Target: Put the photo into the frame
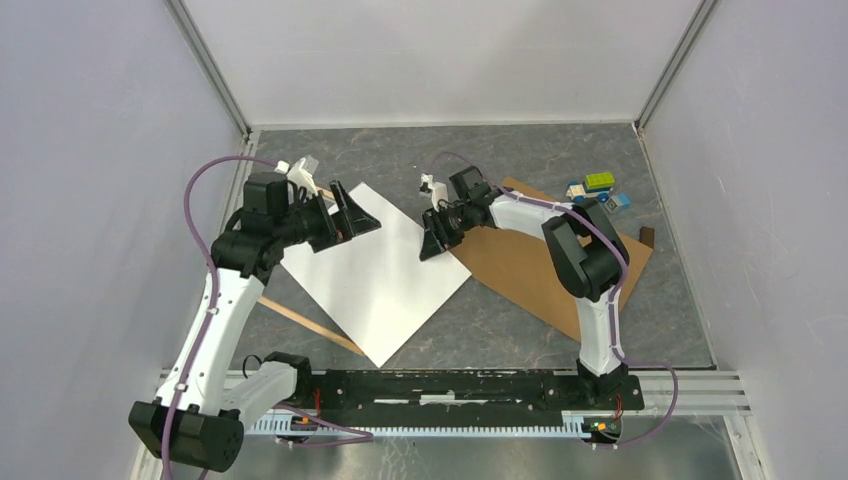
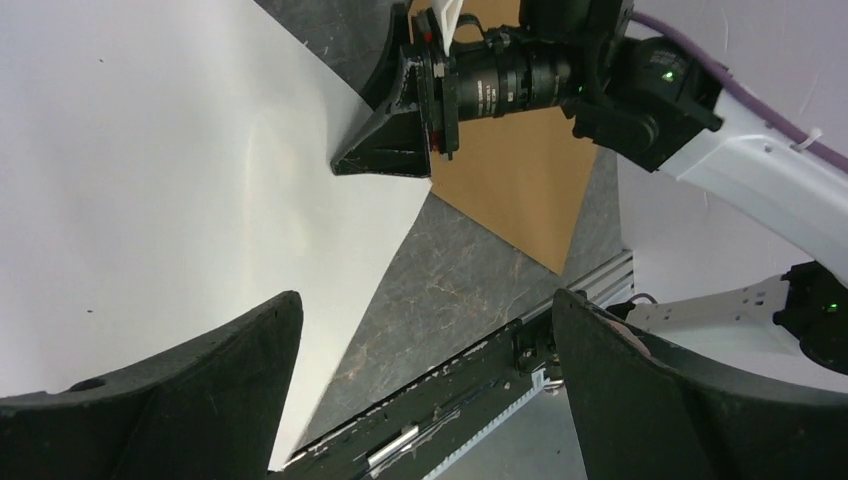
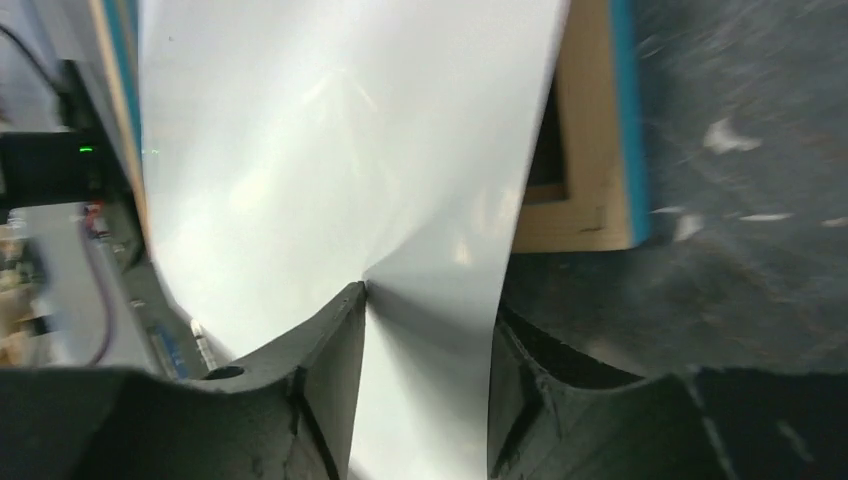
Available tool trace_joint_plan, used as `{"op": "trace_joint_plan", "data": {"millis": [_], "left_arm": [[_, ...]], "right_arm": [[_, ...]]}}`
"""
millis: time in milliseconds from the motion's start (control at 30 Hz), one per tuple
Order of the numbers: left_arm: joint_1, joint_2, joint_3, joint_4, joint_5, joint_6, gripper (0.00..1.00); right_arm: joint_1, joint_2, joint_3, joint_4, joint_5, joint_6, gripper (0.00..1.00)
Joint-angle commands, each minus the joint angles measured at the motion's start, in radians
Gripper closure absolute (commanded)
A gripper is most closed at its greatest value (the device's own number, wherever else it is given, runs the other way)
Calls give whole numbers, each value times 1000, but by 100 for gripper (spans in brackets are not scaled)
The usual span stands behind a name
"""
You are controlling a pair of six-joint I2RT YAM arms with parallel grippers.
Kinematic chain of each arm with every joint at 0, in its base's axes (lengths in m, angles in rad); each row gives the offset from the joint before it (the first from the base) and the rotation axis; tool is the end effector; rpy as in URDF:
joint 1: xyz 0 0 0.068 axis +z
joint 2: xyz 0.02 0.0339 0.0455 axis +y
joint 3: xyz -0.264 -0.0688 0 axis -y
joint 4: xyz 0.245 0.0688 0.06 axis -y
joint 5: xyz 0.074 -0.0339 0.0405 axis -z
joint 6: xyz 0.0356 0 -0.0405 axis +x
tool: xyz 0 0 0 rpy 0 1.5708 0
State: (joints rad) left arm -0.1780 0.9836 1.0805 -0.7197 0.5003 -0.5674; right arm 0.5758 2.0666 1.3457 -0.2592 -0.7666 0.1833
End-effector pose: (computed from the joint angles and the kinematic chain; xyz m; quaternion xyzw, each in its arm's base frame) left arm 0.1911 -0.0517 0.3553 -0.0559 0.8676 -0.3662 0.3317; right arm 0.3428 0.2520 0.1463 -0.2798 0.8490 0.4323 0.1182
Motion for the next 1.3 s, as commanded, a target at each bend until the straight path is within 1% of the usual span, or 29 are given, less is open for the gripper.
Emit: {"op": "trace_joint_plan", "data": {"millis": [0, 67, 133, 200, 267, 367, 433, 467, 500, 533, 600, 667, 800, 900, 933, 1033, 1167, 1267], "left_arm": [[-1, 29, -22, 128, 65, 93, 0], [-3, 35, -31, 130, 34, 112, 0], [-8, 27, -54, 149, 2, 121, 0], [-9, 13, -88, 173, -20, 123, 0], [-11, -2, -125, 204, -33, 123, 0], [-14, -14, -165, 222, -64, 136, 0], [-15, -16, -180, 225, -97, 150, 0], [-15, -19, -183, 223, -106, 154, 0], [-15, -22, -181, 216, -103, 161, 0], [-17, -30, -180, 215, -97, 168, 0], [-28, -55, -169, 197, -109, 191, 0], [-56, -73, -148, 169, -149, 212, 0], [-95, -103, -153, 154, -219, 240, 0], [-107, -118, -168, 148, -253, 248, 0], [-111, -120, -169, 147, -257, 251, 0], [-134, -130, -168, 139, -280, 259, 0], [-170, -156, -178, 139, -292, 256, 0], [-204, -175, -183, 142, -310, 258, 0]], "right_arm": [[-3, 9, 136, -168, 226, -176, 40], [-9, -1, 170, -190, 313, -171, 29], [-15, -36, 168, -206, 429, -150, 20], [-20, -89, 136, -215, 525, -121, 15], [-26, -182, 29, -165, 576, -58, 13], [-32, -395, -227, 18, 586, 142, 13], [-30, -545, -442, 226, 529, 317, 13], [-29, -619, -570, 364, 507, 416, 13], [-28, -670, -683, 473, 495, 501, 13], [-28, -714, -760, 580, 492, 568, 13], [-28, -750, -871, 708, 500, 664, 13], [-26, -750, -920, 759, 502, 722, 13], [11, -727, -1069, 1025, 491, 909, 15], [32, -681, -1129, 1160, 529, 970, 18], [38, -662, -1137, 1180, 542, 987, 19], [54, -566, -1164, 1325, 573, 1058, 23], [89, -405, -1146, 1488, 605, 1135, 27], [113, -282, -1128, 1635, 635, 1204, 33]]}}
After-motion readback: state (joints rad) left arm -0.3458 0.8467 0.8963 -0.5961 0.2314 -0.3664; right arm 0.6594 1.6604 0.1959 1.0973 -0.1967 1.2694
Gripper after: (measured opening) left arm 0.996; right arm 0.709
